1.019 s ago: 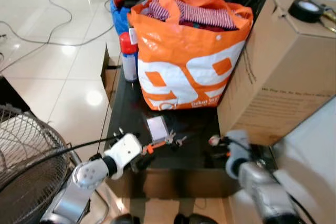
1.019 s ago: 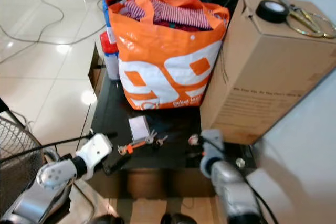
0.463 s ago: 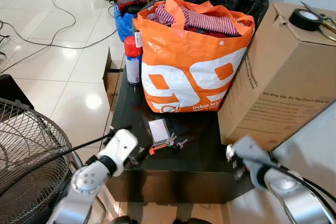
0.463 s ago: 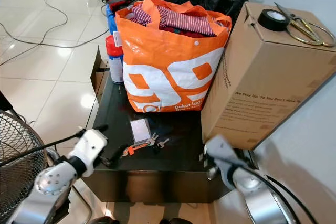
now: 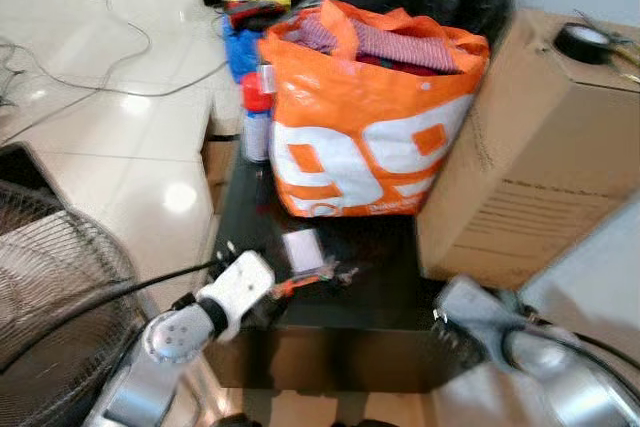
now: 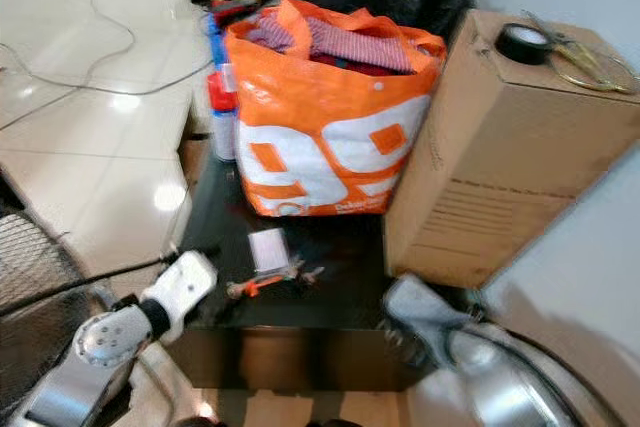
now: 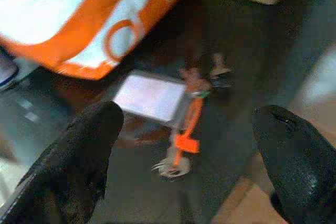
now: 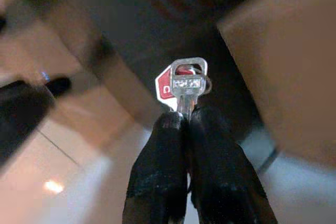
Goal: Hang keys on a hook
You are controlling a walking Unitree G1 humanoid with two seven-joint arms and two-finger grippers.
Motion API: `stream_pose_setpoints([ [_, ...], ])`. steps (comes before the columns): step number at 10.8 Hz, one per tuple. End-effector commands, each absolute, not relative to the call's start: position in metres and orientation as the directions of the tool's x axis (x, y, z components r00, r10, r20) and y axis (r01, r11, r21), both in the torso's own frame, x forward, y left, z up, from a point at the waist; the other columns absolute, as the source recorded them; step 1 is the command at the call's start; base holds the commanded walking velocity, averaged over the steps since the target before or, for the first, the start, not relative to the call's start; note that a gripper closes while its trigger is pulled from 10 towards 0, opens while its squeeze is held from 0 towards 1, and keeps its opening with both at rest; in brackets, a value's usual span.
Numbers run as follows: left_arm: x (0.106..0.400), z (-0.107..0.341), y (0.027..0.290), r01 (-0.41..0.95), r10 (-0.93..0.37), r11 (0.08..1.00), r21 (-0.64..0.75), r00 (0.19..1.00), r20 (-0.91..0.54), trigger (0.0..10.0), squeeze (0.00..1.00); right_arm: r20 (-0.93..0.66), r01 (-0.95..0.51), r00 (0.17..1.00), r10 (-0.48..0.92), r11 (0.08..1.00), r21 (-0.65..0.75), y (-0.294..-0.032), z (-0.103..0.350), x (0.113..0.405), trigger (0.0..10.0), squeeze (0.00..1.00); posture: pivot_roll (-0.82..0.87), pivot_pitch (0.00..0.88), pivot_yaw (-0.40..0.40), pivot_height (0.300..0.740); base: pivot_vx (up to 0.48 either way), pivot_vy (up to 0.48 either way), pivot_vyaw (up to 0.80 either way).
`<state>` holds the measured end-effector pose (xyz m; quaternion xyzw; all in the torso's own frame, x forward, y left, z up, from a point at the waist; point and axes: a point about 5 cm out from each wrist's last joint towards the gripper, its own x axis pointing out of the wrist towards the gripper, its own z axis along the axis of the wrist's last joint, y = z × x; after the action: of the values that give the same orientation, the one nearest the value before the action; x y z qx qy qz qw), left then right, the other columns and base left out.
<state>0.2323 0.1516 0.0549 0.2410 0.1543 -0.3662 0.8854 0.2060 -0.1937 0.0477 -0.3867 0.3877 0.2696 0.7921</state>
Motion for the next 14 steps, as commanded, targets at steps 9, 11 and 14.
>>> stream_pose_setpoints([
  [9, 0.243, 0.056, 0.159, 0.789, -0.59, 0.505, 0.351, 0.612, -0.526, 10.0, 0.54, -0.799, -0.679, 0.568, 0.194, 0.66, -0.322, -0.169, 0.034, 0.222, 0.0, 0.0, -0.01, 0.0, -0.072, 0.74, 0.0, 0.0, 0.0],
  [11, 0.247, 0.055, 0.16, 0.769, -0.572, 0.513, 0.382, 0.637, -0.516, 10.0, 0.54, -0.679, -0.554, 0.677, 0.284, 0.804, -0.215, -0.155, 0.047, 0.239, 0.0, 0.0, 0.0, 0.0, -0.067, 0.74, 0.0, 0.0, 0.0],
  [14, 0.252, 0.059, 0.158, 0.757, -0.573, 0.52, 0.394, 0.652, -0.496, 10.0, 0.54, -0.731, -0.686, 0.653, 0.198, 0.562, -0.461, -0.161, 0.03, 0.233, 0.0, 0.0, 0.0, 0.0, -0.065, 0.74, 0.0, 0.0, 0.0],
])
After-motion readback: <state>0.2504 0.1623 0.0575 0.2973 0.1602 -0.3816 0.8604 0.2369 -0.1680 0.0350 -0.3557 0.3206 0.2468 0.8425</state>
